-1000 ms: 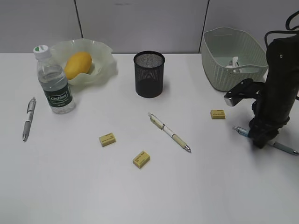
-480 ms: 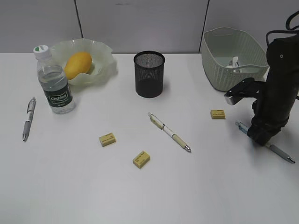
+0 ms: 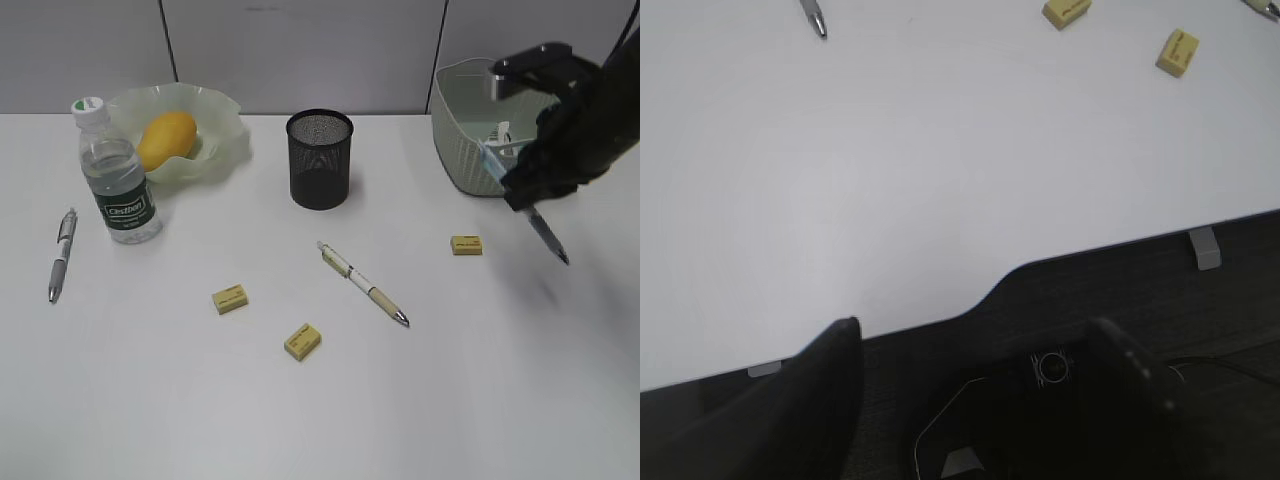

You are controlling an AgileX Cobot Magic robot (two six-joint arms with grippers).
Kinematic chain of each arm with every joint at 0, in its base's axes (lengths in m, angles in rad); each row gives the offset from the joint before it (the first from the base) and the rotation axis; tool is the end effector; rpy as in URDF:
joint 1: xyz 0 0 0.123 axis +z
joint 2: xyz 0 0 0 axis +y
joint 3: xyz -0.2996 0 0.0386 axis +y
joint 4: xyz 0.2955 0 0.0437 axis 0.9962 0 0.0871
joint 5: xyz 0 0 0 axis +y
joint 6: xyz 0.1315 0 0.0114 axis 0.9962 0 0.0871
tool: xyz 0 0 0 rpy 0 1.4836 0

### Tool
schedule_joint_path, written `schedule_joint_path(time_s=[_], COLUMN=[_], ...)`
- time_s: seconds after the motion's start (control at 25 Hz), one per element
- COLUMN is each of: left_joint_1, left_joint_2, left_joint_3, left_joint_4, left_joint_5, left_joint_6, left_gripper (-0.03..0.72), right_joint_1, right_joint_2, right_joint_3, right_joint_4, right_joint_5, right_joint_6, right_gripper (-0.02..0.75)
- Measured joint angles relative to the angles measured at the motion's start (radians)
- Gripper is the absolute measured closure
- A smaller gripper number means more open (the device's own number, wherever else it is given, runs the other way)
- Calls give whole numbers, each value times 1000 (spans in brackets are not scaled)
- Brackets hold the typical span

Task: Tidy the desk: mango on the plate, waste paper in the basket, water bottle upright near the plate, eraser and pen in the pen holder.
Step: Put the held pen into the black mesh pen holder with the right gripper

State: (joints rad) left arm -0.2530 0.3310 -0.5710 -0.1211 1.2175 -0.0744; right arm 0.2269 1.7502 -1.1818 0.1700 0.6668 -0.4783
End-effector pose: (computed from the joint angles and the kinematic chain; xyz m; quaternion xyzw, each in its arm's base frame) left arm 0.0820 -0.0366 0.2678 0.0831 0.9373 -0.1140 0.3188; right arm 0.4048 0.1076 0.1693 -0.2856 0.9330 0.0386 0.2156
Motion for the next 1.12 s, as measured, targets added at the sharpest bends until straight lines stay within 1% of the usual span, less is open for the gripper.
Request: schedule_joint_path(time_s=[0.24, 0.32, 0.52, 0.64, 0.8, 1.12], left_joint_1=[0, 0, 0, 0, 0, 0], left_joint_2=[0, 0, 0, 0, 0, 0], left_joint_3=[0, 0, 0, 0, 0, 0], left_joint_4=[0, 0, 0, 0, 0, -1], left_joint_5=[0, 0, 1, 1, 1, 1], left_joint_6=[0, 0, 0, 0, 0, 0], left_gripper=[176, 176, 176, 179, 181, 184], right_joint_1=[86, 132, 248, 293, 308, 309], right_joint_2=[-57, -55, -17, 33, 136, 331], right_joint_3=[-52, -66, -77, -86, -142, -312], right_joint_4=[161, 205, 256, 261, 261, 261], right_joint_5=[-257, -370, -679, -796, -856, -839], right_joint_6=[-8, -9, -9, 11, 58, 113], right_gripper=[620, 620, 621, 621, 621, 621])
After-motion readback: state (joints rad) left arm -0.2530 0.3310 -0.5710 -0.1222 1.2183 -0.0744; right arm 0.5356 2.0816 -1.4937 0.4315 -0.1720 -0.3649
